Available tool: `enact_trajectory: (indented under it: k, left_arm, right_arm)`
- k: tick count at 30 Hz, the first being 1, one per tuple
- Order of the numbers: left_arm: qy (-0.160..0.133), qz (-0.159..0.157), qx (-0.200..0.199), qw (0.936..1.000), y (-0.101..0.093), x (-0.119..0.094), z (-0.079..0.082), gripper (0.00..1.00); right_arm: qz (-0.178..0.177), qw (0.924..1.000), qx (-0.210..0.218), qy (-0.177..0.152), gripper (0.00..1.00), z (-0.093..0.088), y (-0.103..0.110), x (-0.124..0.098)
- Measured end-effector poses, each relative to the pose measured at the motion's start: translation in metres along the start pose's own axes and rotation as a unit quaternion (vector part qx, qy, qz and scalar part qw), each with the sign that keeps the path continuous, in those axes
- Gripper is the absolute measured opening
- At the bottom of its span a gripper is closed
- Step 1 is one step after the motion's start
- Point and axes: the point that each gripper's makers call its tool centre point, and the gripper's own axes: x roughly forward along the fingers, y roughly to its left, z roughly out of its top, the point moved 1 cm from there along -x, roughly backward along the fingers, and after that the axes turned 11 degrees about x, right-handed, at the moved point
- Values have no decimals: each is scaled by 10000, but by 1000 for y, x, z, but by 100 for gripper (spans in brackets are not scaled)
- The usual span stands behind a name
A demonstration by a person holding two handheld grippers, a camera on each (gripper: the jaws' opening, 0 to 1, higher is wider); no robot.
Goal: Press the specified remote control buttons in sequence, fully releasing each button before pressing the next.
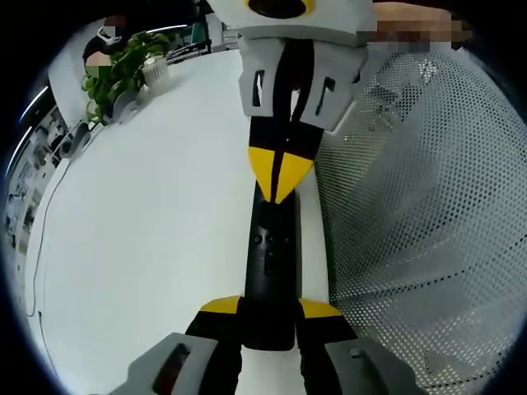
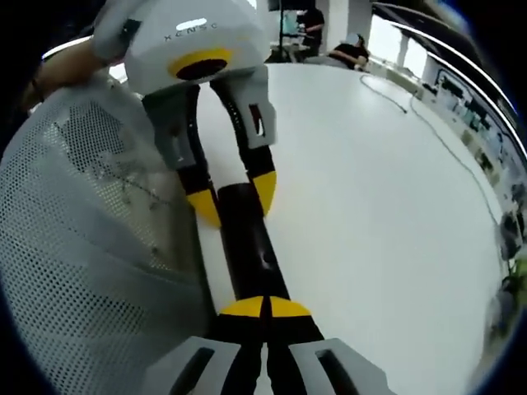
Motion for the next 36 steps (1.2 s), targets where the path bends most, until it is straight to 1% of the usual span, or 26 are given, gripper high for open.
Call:
enact_trajectory:
  k: [1, 2, 5, 7, 8, 9, 10, 11, 12, 14, 15, 17, 19, 22, 23, 27, 31, 33, 36]
  left_arm:
    - [2, 0, 3, 10000, 0, 0, 0, 25]
    - [2, 0, 3, 10000, 0, 0, 0, 25]
    - [4, 6, 4, 10000, 0, 0, 0, 25]
    - [3, 10, 0, 10000, 0, 0, 0, 25]
    - [2, 12, -2, 10000, 0, 0, 0, 25]
    - [5, 13, -3, 10000, 0, 0, 0, 25]
    - [8, 12, -4, 10000, 0, 0, 0, 25]
    - [11, 13, 0, 10000, 0, 0, 0, 25]
    - [13, 14, 5, 10000, 0, 0, 0, 25]
    - [11, 16, 2, 10000, 0, 0, 0, 25]
    - [9, 16, -1, 10000, 0, 0, 0, 25]
    - [5, 15, -4, 10000, 0, 0, 0, 25]
    - [-3, 13, -13, 10000, 0, 0, 0, 25]
    - [-7, 14, -19, 10000, 0, 0, 0, 25]
    - [-5, 14, -16, 10000, 0, 0, 0, 25]
    - [-6, 10, -14, 10000, 0, 0, 0, 25]
    - [-10, 16, -22, 10000, 0, 0, 0, 25]
    - [-6, 13, -15, 10000, 0, 0, 0, 25]
    - [-10, 10, -16, 10000, 0, 0, 0, 25]
  right_arm:
    - [-51, 9999, -117, 49, 0, 0, 1, 1]
    - [-63, 9999, -135, 67, 0, 0, 1, 1]
    - [-65, 10000, -64, 40, 0, 0, 0, 1]
    - [3, 9997, 229, -79, 0, 0, -1, 1]
    - [77, 9987, 475, -165, 0, 0, -2, 1]
    - [168, 9965, 785, -230, 0, 1, -2, 0]
    - [296, 9903, 1320, -301, 0, 2, -3, 0]
    - [373, 9865, 1553, -349, 0, 2, -4, 0]
    - [447, 9848, 1639, -368, 0, 2, -5, -1]
    - [408, 9874, 1493, -322, 0, 2, -5, 0]
    - [335, 9918, 1208, -264, 0, 2, -4, 0]
    - [205, 9965, 777, -211, 0, 5, -2, 1]
    - [221, 9978, 564, -255, 0, 9, 2, 3]
    - [333, 9975, 574, -246, 0, 10, 8, 6]
    - [272, 9982, 484, -235, 0, 10, 6, 5]
    - [286, 9980, 510, -241, 0, 9, 5, 5]
    - [211, 9985, 450, -223, 0, 9, 3, 5]
    - [132, 9996, 187, -177, 0, 8, 4, 5]
    - [50, 9999, -1, -89, 0, 9, 5, 6]
